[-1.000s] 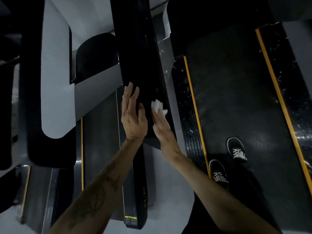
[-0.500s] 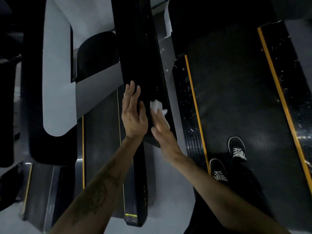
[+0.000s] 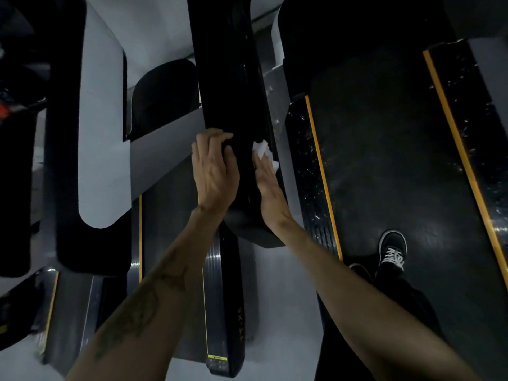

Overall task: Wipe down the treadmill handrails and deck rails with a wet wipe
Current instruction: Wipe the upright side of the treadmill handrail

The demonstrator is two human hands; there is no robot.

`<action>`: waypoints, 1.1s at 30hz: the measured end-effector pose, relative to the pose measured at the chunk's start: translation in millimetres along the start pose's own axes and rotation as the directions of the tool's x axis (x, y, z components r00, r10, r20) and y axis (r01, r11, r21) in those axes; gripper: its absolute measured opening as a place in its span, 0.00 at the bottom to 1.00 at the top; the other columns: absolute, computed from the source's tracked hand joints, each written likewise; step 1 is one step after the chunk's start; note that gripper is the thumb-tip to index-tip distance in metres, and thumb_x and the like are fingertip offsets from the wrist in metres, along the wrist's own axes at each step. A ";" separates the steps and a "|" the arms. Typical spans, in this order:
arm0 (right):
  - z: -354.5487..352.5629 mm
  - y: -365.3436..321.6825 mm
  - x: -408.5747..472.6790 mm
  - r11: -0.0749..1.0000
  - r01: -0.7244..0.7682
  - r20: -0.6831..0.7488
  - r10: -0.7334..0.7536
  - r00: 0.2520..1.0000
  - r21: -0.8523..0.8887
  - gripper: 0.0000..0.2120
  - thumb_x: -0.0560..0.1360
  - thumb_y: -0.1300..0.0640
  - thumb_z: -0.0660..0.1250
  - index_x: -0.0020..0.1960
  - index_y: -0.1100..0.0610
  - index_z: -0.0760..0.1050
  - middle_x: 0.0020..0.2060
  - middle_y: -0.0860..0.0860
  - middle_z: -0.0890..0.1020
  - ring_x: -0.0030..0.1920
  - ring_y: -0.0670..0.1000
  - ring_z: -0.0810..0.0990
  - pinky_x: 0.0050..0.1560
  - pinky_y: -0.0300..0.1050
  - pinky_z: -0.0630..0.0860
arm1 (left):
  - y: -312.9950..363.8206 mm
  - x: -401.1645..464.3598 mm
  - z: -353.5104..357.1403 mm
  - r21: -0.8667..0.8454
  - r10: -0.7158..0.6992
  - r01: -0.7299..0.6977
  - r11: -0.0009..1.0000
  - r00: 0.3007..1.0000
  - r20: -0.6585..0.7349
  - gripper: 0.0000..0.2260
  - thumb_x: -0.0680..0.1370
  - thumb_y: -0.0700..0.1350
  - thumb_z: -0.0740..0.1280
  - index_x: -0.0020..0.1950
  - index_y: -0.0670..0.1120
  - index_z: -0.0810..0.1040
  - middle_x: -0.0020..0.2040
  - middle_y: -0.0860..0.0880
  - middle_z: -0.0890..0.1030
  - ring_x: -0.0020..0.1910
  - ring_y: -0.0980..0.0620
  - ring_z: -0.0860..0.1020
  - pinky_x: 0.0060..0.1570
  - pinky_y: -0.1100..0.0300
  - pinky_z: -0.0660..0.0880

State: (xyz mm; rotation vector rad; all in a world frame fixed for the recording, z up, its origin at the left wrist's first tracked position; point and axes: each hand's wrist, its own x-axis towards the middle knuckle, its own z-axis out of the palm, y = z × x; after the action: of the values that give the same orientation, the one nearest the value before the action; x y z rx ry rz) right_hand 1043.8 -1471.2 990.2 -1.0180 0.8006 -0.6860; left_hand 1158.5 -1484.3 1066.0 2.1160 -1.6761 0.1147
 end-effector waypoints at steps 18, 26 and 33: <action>3.3 19.4 -7.8 0.996 0.017 0.010 -0.016 1.000 -0.086 0.25 0.85 0.38 0.46 0.81 0.34 0.49 0.81 0.34 0.45 0.81 0.38 0.40 0.80 0.53 0.41 | -0.2 55.2 24.0 -0.103 -0.065 0.078 0.992 0.990 0.121 0.18 0.86 0.39 0.56 0.75 0.41 0.73 0.80 0.45 0.67 0.81 0.45 0.60 0.78 0.41 0.60; -7.9 -2.2 35.8 0.985 -0.013 -0.039 0.007 0.999 -0.172 0.23 0.86 0.38 0.43 0.80 0.31 0.48 0.78 0.28 0.43 0.79 0.35 0.39 0.82 0.52 0.41 | -0.6 56.0 24.7 -0.056 -0.032 0.038 0.998 0.994 0.108 0.17 0.85 0.37 0.58 0.72 0.41 0.76 0.79 0.43 0.67 0.81 0.43 0.61 0.78 0.43 0.61; 0.8 12.5 -1.5 0.987 0.047 0.044 -0.040 0.998 -0.152 0.26 0.86 0.42 0.45 0.82 0.38 0.45 0.81 0.32 0.42 0.81 0.39 0.38 0.80 0.47 0.38 | -0.4 55.3 26.0 -0.027 -0.014 0.016 0.999 0.995 0.097 0.15 0.84 0.38 0.60 0.70 0.41 0.77 0.78 0.42 0.68 0.80 0.42 0.62 0.78 0.42 0.62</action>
State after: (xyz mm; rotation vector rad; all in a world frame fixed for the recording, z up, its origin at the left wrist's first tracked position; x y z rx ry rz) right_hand 1045.2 -1465.0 979.3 -1.1884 0.8065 -0.6458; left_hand 1168.3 -1544.3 1060.6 2.1443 -1.7059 -0.0166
